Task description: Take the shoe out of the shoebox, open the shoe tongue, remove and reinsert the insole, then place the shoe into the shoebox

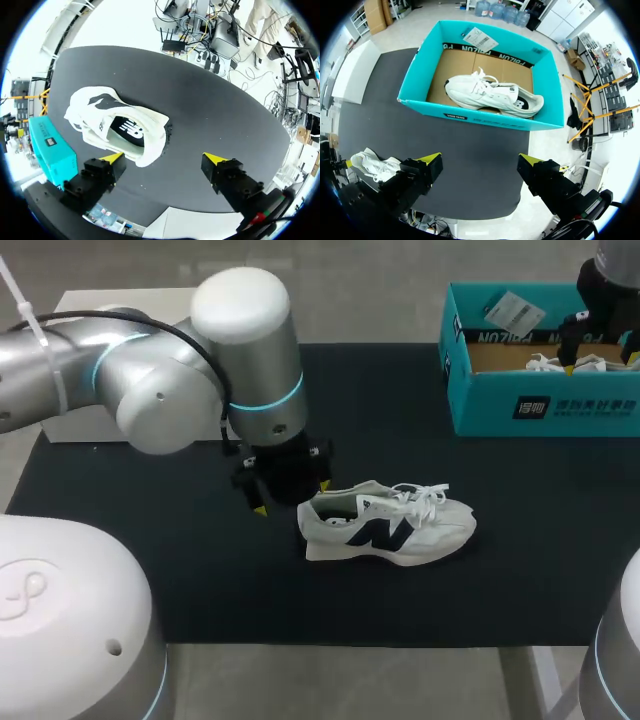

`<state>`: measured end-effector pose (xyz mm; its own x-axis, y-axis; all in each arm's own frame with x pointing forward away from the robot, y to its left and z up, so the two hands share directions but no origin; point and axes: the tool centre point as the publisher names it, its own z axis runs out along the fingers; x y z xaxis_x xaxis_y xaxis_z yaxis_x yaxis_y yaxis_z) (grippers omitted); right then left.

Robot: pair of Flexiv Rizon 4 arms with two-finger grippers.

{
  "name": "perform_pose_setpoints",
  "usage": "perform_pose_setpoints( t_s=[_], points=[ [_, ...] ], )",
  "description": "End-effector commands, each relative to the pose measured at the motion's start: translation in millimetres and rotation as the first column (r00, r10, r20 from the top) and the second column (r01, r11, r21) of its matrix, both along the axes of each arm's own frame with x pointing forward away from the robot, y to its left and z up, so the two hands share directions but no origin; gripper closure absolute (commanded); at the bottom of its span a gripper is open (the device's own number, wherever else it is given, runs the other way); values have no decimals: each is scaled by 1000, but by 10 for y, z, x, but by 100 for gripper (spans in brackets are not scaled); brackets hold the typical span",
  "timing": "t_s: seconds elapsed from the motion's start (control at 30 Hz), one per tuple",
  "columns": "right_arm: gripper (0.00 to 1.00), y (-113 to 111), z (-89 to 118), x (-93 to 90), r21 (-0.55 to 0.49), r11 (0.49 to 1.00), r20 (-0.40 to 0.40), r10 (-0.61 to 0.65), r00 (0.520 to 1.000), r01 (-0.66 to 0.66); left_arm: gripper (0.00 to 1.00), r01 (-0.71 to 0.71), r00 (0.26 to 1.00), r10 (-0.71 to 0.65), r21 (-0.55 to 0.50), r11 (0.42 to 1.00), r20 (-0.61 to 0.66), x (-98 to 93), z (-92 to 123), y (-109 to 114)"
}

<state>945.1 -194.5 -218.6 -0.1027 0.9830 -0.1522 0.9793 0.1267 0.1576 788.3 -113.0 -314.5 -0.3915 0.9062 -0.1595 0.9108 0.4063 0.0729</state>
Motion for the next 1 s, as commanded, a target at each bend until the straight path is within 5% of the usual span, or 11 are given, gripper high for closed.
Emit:
perform_pose_setpoints(
  t_s=[0.03, 0.3, 0.4, 0.9, 1.0],
  points=[
    [0, 1, -5, -7, -1, 1000, 2, -1, 1000, 1, 0, -311, 950, 301, -357, 881, -86, -108, 180, 284],
    [0, 1, -5, -7, -1, 1000, 2, -1, 1000, 1, 0, -608, 783, 546, -555, 567, -300, -167, 180, 474],
    [0, 1, -5, -7, -1, 1000, 2, -1, 1000, 1, 0, -488, 867, 421, -622, 612, -267, -137, 319, 419],
    [0, 1, -5, -7, -1, 1000, 2, -1, 1000, 1, 0, -488, 867, 421, -622, 612, -267, -137, 319, 419],
    [0, 1, -5, -7, -1, 1000, 2, -1, 1000, 1, 0, -654, 751, 498, -592, 470, -434, -144, 140, 512]
  ],
)
